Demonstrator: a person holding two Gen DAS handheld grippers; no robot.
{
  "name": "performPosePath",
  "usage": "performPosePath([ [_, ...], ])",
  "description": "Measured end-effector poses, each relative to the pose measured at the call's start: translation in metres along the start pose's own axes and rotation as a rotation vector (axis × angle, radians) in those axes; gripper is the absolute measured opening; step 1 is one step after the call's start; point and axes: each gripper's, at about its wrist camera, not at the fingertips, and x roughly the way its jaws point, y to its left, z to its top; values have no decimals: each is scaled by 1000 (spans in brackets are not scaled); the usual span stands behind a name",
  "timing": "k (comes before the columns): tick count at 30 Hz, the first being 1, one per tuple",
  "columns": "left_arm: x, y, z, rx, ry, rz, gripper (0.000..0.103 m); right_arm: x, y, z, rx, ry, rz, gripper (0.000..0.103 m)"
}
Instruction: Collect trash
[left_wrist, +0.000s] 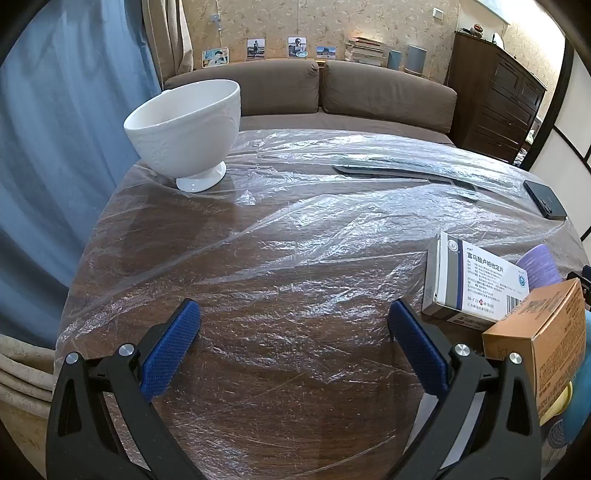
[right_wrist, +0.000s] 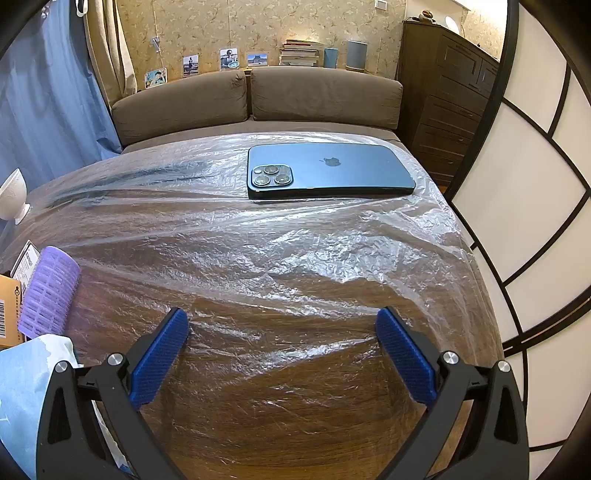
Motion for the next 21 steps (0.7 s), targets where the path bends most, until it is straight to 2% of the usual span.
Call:
performPosePath([
  [21,0,0,0,-4,3,-6,102,0,0,-1,-6,6,-9,99],
])
